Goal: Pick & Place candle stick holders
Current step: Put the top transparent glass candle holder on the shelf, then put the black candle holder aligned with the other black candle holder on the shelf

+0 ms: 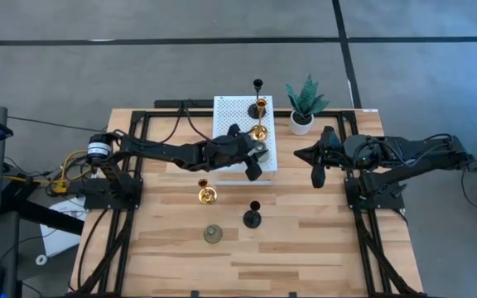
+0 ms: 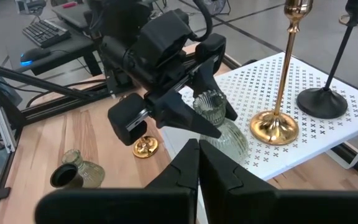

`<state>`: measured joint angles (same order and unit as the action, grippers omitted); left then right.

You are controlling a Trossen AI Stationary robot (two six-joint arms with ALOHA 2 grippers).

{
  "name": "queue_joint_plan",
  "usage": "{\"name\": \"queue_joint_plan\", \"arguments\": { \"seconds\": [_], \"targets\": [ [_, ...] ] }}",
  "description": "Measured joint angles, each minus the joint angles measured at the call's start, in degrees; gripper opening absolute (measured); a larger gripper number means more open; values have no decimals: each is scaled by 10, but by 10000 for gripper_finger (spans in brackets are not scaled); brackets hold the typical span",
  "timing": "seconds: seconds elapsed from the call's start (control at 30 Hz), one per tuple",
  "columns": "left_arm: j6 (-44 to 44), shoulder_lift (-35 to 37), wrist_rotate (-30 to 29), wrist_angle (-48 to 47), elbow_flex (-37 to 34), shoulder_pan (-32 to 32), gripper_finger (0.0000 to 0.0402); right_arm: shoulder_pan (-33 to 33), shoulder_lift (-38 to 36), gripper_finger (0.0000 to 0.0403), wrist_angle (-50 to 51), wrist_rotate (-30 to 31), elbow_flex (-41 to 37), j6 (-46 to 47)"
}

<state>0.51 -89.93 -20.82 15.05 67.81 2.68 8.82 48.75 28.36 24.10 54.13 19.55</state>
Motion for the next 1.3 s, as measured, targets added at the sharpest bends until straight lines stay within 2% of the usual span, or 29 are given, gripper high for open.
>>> {"name": "queue_joint_plan", "arguments": {
  "seconds": [0.4,1.17,1.3],
  "targets": [
    [0,0,-1,2,0,4,181,0,0,0,0,0,0,0],
    [-3,2,-6,4,0,10,331,0,0,0,0,0,0,0],
    [-3,12,16,3,-1,9,348,0,0,0,0,0,0,0]
  ]
}}
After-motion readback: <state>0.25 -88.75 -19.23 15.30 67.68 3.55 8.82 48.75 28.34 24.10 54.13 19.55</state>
